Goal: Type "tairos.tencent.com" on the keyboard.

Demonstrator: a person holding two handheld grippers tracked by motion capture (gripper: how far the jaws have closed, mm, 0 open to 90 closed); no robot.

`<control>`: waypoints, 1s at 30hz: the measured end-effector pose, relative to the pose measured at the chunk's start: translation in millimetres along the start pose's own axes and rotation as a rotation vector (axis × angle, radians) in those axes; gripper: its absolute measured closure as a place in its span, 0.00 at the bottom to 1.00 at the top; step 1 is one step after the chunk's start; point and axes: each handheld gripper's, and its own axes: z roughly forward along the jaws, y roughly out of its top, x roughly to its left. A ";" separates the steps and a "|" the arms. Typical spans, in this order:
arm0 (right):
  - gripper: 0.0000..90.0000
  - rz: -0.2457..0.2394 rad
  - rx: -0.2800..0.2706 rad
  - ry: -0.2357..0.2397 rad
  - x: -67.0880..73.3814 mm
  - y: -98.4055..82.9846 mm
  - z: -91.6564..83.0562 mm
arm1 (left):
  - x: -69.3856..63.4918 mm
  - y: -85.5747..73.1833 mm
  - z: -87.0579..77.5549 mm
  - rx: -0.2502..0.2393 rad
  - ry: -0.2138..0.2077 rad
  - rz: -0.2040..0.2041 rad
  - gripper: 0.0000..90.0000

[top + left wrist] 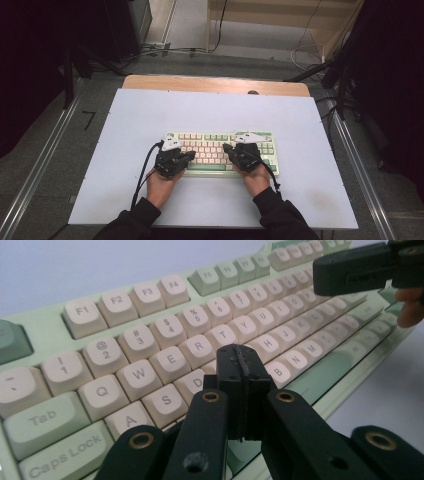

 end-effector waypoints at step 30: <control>0.97 -0.002 0.021 -0.031 -2.3 -1.3 10.8 | 13.3 3.8 -5.1 -0.038 0.031 -0.038 1.00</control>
